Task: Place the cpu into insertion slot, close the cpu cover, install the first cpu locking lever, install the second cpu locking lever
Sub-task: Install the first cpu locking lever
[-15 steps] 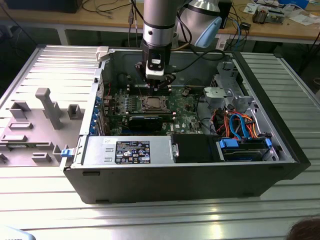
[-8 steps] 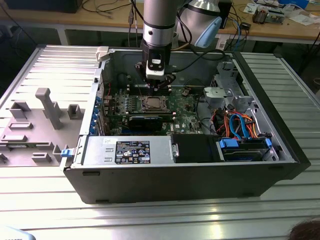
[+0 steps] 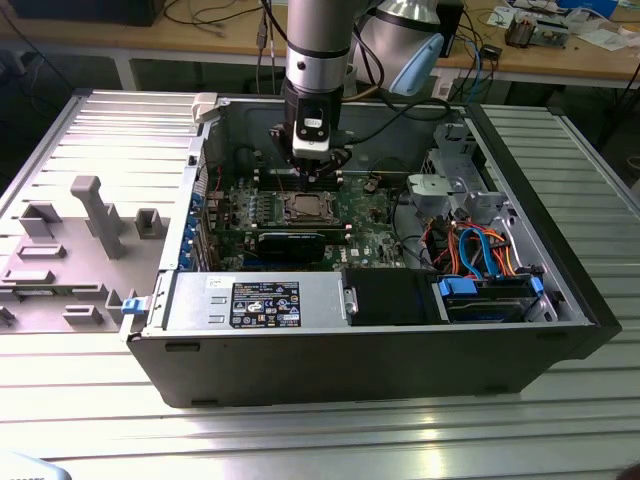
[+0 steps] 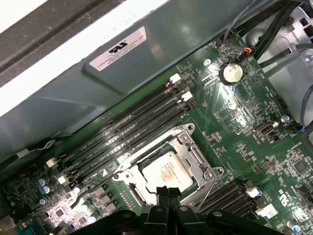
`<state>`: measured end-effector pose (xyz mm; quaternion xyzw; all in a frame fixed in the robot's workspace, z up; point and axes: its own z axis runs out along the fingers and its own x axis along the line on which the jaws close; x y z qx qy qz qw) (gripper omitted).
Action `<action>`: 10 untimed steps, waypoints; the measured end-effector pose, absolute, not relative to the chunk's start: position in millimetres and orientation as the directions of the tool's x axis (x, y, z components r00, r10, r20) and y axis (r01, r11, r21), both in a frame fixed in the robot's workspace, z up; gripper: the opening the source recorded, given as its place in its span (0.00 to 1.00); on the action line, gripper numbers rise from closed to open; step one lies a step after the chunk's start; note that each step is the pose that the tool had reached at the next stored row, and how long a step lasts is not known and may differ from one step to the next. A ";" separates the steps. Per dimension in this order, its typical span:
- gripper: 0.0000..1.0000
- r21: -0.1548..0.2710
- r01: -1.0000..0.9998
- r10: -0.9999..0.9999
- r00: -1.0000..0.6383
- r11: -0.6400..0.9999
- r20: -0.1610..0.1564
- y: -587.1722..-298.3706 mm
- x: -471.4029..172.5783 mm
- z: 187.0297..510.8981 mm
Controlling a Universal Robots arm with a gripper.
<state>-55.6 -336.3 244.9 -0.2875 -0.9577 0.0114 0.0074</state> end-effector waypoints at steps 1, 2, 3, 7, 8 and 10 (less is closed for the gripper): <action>0.11 -0.026 0.550 0.550 -0.835 0.835 0.008 -336.3 -55.6 244.9; 0.11 -0.026 0.549 0.549 -0.836 0.836 0.008 -336.3 -55.6 244.9; 0.11 -0.026 0.548 0.548 -0.836 0.836 0.008 -336.3 -55.6 244.9; 0.11 -0.026 0.545 0.545 -0.838 0.838 0.008 -336.3 -55.6 244.9; 0.11 -0.026 0.544 0.545 -0.839 0.838 0.008 -336.3 -55.6 244.9; 0.11 -0.026 0.543 0.544 -0.839 0.839 0.008 -336.3 -55.6 244.9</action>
